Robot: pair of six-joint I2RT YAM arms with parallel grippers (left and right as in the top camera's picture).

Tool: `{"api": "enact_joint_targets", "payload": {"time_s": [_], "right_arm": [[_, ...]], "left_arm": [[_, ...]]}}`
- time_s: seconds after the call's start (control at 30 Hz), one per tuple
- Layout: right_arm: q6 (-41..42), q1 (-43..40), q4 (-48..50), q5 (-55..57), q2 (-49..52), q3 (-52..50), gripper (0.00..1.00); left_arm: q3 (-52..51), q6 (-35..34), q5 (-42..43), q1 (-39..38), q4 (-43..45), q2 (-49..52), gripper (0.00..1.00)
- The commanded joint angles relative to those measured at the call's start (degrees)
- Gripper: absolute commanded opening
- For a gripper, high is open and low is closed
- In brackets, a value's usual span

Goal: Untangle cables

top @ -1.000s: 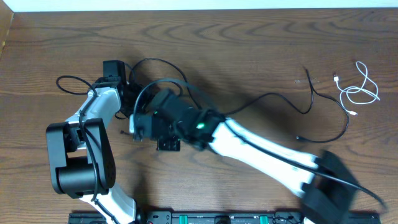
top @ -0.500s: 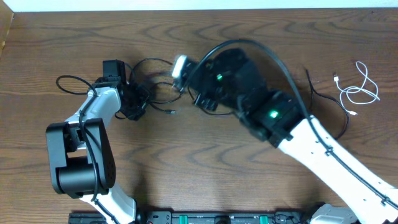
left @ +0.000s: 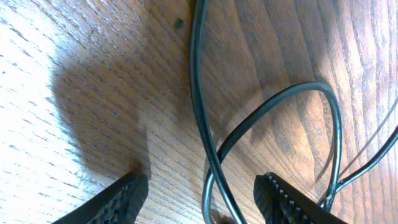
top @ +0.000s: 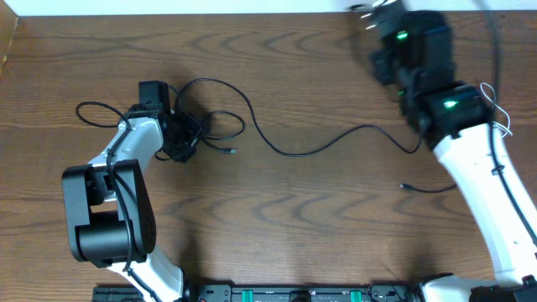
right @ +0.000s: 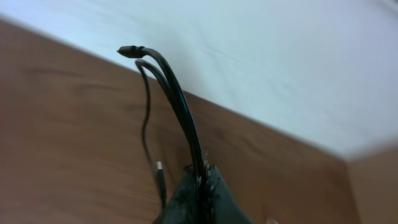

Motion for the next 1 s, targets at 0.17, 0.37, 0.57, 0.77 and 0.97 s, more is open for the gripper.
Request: {"api": "enact_joint_targets", "payload": {"time_s": [0.17,0.37,0.57,0.77,0.97], "right_arm": [[24.79,-20.70,-5.27,3.58,5.27,0.31,0.01],[34.99,-29.20,-10.34,3.61,11.56,0.31,0.01],[38.99,-34.05,-14.29,3.61,17.97,0.31,0.02],[38.95,-36.98,-15.23,3.65,21.68,0.31,0.28],[38.95,-40.72,-15.65,3.63,21.92,0.31,0.92]], "left_arm": [[0.13,0.83,-2.54,0.13,-0.76,1.03,0.62],[0.13,0.81,-2.51,0.13,-0.76,1.03,0.62],[0.13,0.81,-2.51,0.13,-0.76,1.03,0.62],[0.13,0.83,-2.51,0.13,-0.76,1.03,0.62],[0.13,0.83,-2.51,0.13,-0.76,1.03,0.62]]}}
